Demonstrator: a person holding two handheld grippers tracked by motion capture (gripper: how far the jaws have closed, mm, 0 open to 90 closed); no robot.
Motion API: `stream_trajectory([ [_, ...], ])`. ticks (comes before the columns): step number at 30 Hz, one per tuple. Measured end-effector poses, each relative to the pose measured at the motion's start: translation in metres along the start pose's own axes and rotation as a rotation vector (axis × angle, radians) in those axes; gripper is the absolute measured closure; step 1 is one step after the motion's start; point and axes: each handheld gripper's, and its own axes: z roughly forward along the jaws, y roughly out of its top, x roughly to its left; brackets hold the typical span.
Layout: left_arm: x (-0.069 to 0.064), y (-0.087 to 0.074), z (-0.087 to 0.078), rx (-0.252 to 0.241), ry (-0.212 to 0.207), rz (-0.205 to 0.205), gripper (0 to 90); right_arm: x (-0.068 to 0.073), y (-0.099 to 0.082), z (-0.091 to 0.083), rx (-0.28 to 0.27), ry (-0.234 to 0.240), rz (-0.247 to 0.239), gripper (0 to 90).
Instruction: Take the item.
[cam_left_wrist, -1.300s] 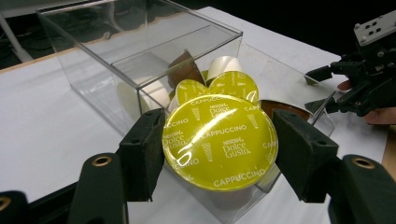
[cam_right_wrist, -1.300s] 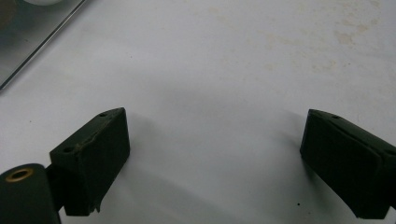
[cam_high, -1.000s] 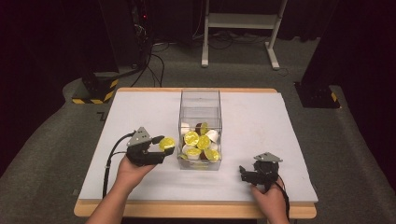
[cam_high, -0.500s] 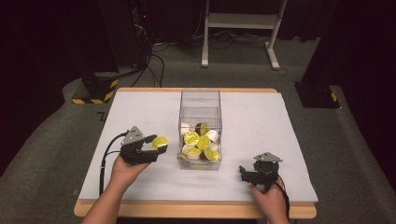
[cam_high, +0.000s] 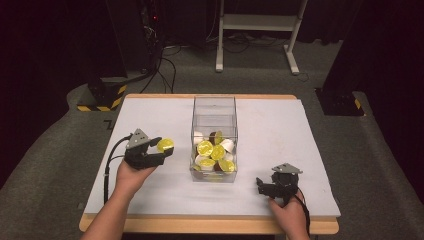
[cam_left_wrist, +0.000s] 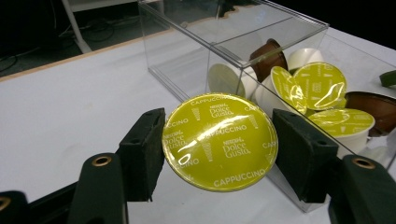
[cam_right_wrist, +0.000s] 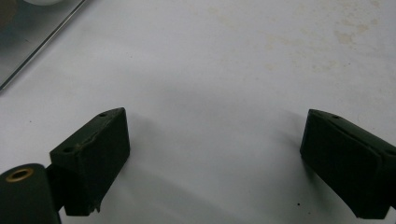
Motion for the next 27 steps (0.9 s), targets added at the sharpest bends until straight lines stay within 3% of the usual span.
stream_trajectory([
  [5,0.004,0.005,0.007,-0.006,0.009,-0.005,37.4,0.000,0.000,0.000,0.000,0.000,0.000,8.2],
  [9,0.008,0.008,0.015,0.010,0.026,0.023,37.4,0.000,0.000,0.000,0.000,0.000,0.000,8.2],
  [14,0.015,0.009,0.026,0.013,0.046,0.014,37.4,0.000,0.000,0.000,0.000,0.000,0.000,8.2],
  [17,0.022,0.009,0.033,0.027,0.064,0.029,37.4,0.000,0.000,0.000,-0.001,0.000,-0.002,8.2],
  [25,0.039,0.004,0.049,0.043,0.105,0.006,37.4,0.000,0.000,0.000,-0.002,0.000,-0.003,8.2],
  [27,0.043,0.002,0.051,0.060,0.112,0.016,37.4,0.000,0.000,0.000,-0.003,0.000,-0.003,8.2],
])
